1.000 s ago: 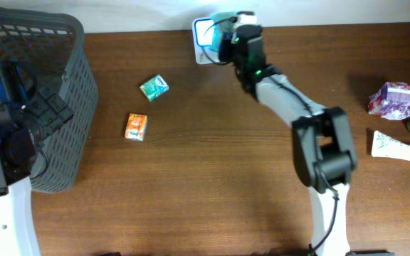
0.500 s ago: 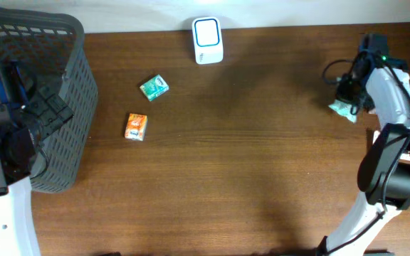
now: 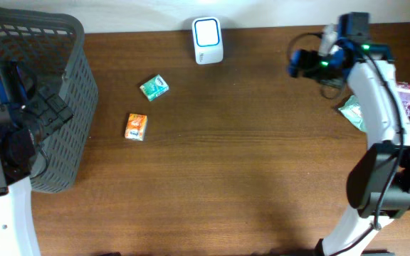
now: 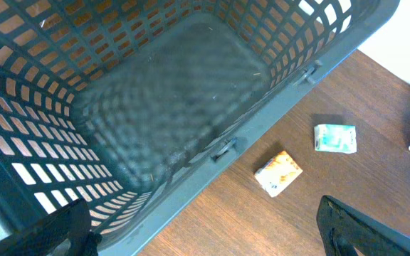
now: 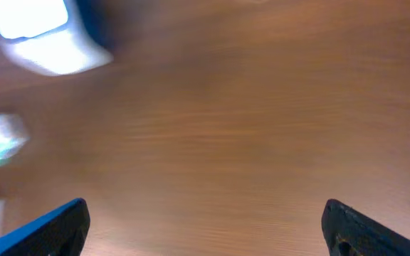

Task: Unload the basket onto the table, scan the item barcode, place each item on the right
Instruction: 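Carry the mint-green pack to the far right and release it, then move the right gripper to the orange box and grasp it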

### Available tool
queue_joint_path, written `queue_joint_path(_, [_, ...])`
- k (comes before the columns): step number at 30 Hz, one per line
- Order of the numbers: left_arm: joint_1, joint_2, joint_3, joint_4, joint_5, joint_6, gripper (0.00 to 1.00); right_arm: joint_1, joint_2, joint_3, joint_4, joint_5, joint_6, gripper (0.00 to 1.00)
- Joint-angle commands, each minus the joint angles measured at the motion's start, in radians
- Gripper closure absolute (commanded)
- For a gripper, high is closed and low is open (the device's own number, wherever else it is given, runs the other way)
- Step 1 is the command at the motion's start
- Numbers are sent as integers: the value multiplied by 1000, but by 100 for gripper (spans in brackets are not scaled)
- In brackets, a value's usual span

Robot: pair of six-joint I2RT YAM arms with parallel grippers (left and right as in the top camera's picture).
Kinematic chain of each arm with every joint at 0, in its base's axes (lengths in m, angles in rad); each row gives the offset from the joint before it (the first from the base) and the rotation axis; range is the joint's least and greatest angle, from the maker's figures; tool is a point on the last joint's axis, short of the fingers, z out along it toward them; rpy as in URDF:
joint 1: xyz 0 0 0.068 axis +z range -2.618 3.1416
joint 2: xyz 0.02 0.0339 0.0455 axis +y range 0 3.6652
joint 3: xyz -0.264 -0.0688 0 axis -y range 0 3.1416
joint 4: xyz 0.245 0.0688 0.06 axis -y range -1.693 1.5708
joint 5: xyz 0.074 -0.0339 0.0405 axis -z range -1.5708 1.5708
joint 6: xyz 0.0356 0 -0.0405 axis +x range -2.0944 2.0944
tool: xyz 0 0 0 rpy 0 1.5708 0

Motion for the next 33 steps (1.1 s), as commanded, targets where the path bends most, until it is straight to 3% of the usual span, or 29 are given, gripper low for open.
queue_joint_path(1, [6,-7,3,-1,0,-9,1,133,3,14,73,-181,24,1])
queue_joint_path(8, [6,-7,3,-1,0,-9,1,470,110,14,217,-178,233,1])
queue_joint_path(13, [6,-7,3,-1,0,-9,1,610,256,14,385,-179,557,0])
queue_joint_path(16, [6,-7,3,-1,0,-9,1,663,315,14,491,-179,696,17])
queue_joint_path(19, [6,-7,3,-2,0,-9,1,723,351,14,554,-136,801,46])
queue_joint_path(20, [6,-7,3,-1,0,-9,1,740,360,14,554,-98,825,51])
queue_joint_path(23, [6,-7,3,-1,0,-9,1,792,385,14,581,-38,870,56])
queue_joint_path(31, [6,-7,3,-1,0,-9,1,827,452,14,641,55,971,50])
queue_joint_path(33, [6,-7,3,-1,0,-9,1,827,462,14,652,54,974,60])
